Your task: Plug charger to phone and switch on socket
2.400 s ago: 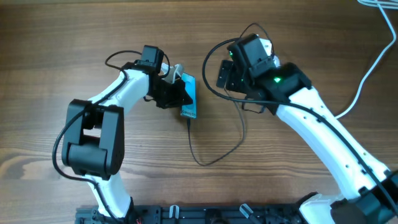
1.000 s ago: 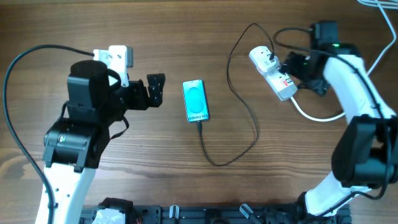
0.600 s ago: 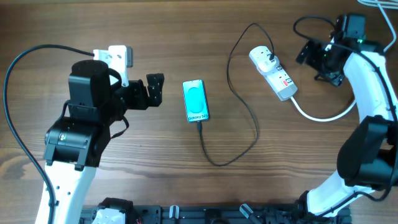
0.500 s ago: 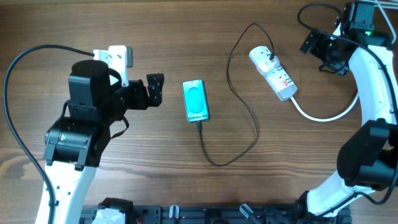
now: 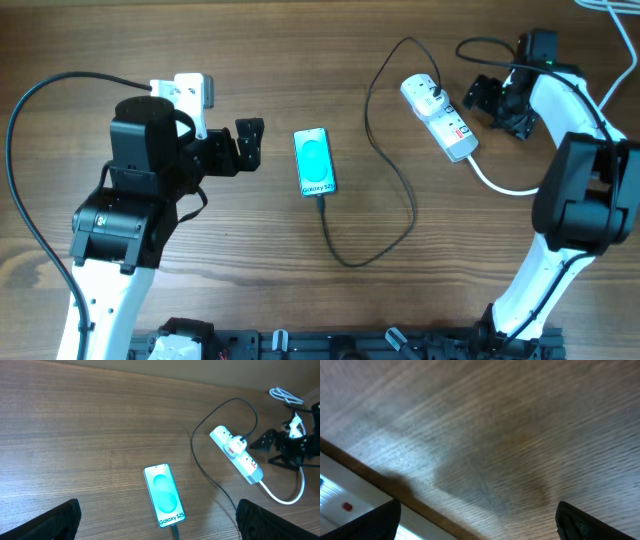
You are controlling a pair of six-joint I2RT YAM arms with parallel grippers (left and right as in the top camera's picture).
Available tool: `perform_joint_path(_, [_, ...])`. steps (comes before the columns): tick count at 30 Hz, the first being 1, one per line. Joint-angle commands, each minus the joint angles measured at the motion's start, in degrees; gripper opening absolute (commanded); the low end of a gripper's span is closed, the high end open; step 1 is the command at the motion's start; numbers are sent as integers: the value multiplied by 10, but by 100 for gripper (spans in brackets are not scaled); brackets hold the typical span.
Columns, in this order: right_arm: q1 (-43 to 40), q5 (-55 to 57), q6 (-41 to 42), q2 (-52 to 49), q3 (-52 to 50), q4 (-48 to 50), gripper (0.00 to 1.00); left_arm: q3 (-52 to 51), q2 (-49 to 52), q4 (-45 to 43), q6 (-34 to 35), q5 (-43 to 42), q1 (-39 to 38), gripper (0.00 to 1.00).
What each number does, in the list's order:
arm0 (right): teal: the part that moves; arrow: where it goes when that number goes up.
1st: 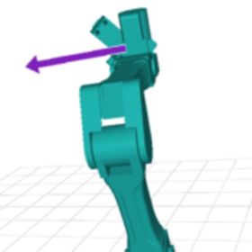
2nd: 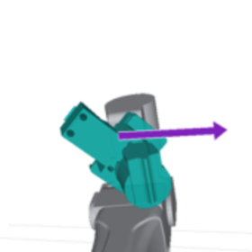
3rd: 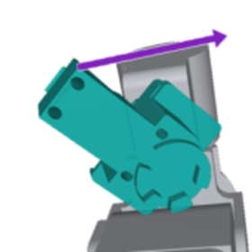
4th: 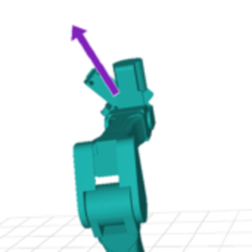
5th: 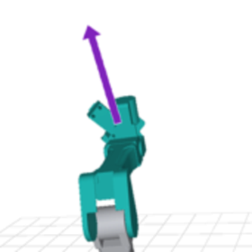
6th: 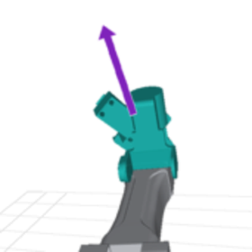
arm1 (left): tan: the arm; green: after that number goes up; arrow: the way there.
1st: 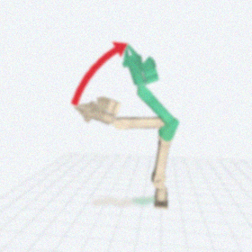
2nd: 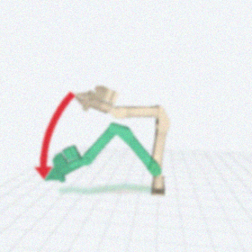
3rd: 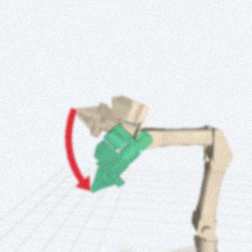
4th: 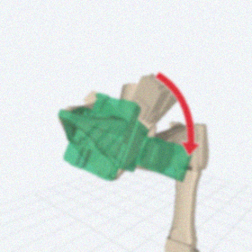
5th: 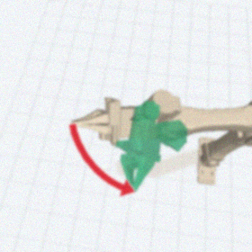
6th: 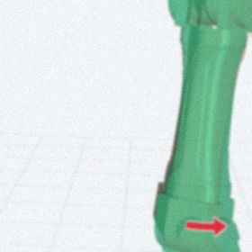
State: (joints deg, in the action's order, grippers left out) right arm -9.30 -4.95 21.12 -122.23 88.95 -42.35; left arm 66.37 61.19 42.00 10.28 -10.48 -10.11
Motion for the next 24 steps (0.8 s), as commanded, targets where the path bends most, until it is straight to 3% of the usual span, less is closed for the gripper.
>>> perform_joint_path(1, [5, -31, -1, -12, -2, -8, 100, 0, 1, -1, -5, 5, 3, 100])
perform_joint_path(6, [5, -102, -1, -12, -2, -5, 100, 0, 1, -1, -5, 5, 3, 100])
perform_joint_path(24, [11, -92, 17, -12, -36, 13, 100, 0, 1, -1, -5, 5, 3, 100])
